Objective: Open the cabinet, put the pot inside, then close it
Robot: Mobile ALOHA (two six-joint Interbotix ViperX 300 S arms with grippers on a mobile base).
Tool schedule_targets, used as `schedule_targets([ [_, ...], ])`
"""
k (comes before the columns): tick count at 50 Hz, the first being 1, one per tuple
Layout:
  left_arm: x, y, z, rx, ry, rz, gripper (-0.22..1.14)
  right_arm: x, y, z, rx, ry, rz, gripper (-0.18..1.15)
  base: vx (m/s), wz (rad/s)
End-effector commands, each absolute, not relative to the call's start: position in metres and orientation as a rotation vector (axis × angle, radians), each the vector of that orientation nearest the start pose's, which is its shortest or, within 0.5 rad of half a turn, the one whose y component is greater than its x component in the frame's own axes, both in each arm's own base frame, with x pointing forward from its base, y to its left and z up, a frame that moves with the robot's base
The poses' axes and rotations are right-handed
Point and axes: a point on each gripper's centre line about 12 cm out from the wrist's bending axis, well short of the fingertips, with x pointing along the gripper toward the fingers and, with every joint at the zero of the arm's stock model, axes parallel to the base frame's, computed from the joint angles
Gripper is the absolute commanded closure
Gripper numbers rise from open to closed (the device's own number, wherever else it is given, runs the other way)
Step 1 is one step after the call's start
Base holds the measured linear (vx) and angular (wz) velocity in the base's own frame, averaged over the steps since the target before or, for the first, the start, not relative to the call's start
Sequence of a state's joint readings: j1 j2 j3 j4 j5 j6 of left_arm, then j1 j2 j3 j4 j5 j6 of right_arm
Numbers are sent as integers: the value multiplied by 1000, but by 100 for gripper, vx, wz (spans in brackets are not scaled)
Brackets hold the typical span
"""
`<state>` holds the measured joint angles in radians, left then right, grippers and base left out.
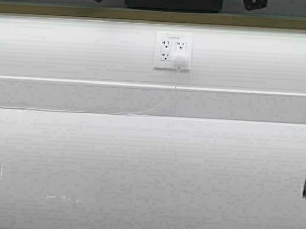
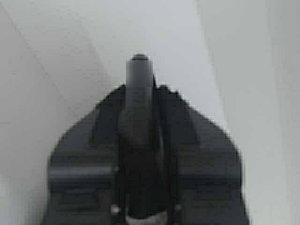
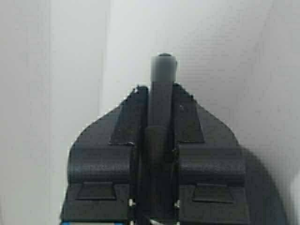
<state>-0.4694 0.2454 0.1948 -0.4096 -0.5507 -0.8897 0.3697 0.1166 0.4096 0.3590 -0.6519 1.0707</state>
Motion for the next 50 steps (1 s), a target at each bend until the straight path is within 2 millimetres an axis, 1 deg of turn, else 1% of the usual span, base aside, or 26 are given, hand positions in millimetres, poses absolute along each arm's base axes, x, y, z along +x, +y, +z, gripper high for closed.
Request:
schedule_targets([
  [1, 450, -248, 298, -1347, 81, -374, 76, 438, 176, 296, 1439, 37, 295, 39, 0, 0],
  [3, 449, -246, 301, -1368, 56, -384, 67, 439, 176, 298, 1448, 28, 300, 24, 0, 0],
  [6, 449, -245, 303, -1393, 37, -391, 48, 439, 176, 300, 1462, 21, 305, 3, 0, 0],
  [8, 449, -244, 306, -1408, 24, -397, 35, 440, 175, 301, 1476, 20, 304, -7, 0, 0],
  [10, 449, -244, 308, -1421, 17, -401, 22, 440, 174, 302, 1485, 18, 305, -9, 0, 0],
  [13, 449, -243, 310, -1436, 7, -405, 3, 441, 172, 303, 1493, 9, 306, -7, 0, 0],
  [16, 449, -243, 310, -1450, 7, -407, -9, 442, 171, 305, 1496, 3, 307, -6, 0, 0],
  [18, 449, -243, 310, -1458, 4, -409, -11, 443, 168, 305, 1497, -3, 303, -7, 0, 0],
  [22, 448, -242, 312, -1477, -11, -413, -10, 442, 162, 307, 1497, -12, 295, -7, 0, 0],
  [27, 447, -235, 312, -1489, -34, -406, -10, 439, 152, 308, 1494, -25, 279, -7, 0, 0],
  [31, 445, -222, 310, -1495, -50, -380, -10, 437, 140, 307, 1486, -38, 256, -7, 0, 0],
  [38, 436, -193, 307, -1510, -91, -321, -10, 431, 108, 301, 1471, -64, 190, -7, 0, 0],
  [41, 433, -180, 306, -1509, -107, -298, -10, 429, 100, 301, 1468, -75, 176, -7, 0, 0],
  [44, 431, -172, 305, -1506, -115, -284, -10, 428, 93, 302, 1464, -87, 166, -7, 0, 0],
  [50, 429, -162, 305, -1503, -128, -268, -10, 427, 79, 305, 1452, -111, 150, -7, 0, 0],
])
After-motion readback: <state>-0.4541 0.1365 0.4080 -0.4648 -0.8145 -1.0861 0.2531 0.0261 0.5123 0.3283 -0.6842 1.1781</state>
